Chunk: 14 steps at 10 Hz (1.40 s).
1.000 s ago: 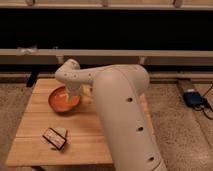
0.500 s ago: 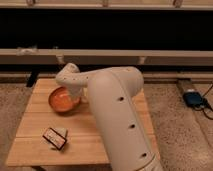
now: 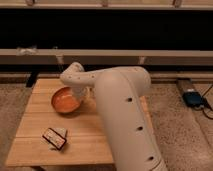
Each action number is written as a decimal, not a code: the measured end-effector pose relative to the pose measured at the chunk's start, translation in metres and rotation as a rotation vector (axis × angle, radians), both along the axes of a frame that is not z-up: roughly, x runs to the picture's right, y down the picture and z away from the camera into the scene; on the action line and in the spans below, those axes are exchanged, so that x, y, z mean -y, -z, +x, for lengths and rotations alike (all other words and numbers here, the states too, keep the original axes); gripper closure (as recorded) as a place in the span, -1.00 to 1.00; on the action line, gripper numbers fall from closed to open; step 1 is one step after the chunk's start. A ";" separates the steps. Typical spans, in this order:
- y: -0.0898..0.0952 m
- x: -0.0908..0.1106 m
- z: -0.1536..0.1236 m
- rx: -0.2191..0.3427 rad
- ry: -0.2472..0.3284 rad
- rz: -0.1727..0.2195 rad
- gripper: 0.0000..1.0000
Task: Pick up the ceramic bowl
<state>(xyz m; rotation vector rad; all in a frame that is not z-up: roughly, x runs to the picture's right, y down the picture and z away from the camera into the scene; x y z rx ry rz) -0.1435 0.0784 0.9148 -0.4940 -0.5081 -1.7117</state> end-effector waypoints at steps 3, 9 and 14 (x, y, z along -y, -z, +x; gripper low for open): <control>0.012 0.003 0.001 0.012 -0.001 -0.004 1.00; 0.028 0.008 0.008 0.176 -0.121 -0.058 1.00; 0.036 0.038 0.004 0.286 -0.175 -0.050 1.00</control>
